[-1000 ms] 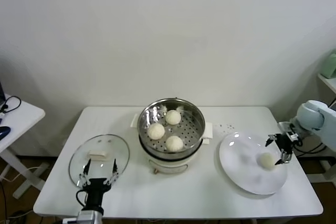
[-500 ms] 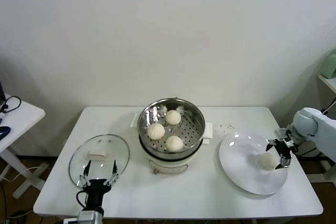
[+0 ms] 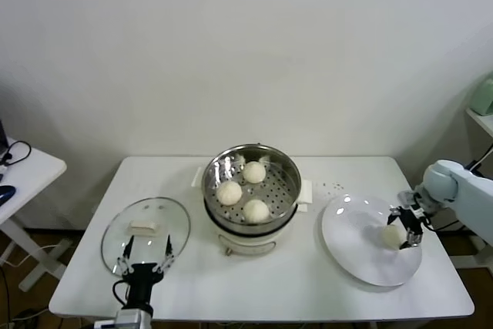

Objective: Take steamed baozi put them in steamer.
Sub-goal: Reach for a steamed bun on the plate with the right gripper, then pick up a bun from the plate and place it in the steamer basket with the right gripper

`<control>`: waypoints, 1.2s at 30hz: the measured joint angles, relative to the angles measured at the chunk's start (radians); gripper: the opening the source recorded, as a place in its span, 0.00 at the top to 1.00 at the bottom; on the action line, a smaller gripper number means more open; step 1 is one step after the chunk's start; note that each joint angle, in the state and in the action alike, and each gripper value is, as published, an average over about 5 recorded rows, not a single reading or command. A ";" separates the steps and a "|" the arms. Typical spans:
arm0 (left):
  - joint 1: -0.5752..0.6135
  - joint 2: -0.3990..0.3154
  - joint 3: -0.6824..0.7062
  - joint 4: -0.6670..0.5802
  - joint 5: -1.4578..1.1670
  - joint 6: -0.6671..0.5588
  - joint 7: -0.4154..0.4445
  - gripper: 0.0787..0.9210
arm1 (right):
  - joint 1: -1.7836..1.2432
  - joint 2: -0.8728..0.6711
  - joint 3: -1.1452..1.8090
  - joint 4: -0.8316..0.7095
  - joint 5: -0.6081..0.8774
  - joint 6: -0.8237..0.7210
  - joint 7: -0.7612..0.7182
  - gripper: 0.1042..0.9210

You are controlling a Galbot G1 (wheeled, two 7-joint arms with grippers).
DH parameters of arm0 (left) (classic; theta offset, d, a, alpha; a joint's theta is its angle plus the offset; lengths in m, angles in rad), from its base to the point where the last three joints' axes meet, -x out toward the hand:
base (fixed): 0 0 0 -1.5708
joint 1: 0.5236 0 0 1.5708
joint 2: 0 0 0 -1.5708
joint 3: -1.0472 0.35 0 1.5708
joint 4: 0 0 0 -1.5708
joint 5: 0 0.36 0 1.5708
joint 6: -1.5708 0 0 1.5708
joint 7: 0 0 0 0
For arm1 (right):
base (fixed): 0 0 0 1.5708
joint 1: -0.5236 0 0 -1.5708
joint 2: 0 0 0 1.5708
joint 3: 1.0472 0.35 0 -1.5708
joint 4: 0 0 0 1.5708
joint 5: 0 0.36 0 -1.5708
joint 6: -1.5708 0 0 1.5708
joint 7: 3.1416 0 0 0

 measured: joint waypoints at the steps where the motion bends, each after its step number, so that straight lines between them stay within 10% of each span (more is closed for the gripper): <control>1: 0.000 0.000 0.000 0.000 0.000 0.000 0.000 0.12 | -0.001 0.000 0.001 0.000 -0.001 0.000 0.000 0.23; 18: -0.001 -0.004 0.005 0.003 0.001 0.000 -0.001 0.12 | 0.051 -0.005 -0.024 0.008 0.101 -0.040 0.003 0.30; 36: -0.004 -0.020 0.046 -0.008 0.005 0.001 -0.001 0.12 | 0.534 0.137 -0.405 -0.001 0.573 -0.149 0.019 0.29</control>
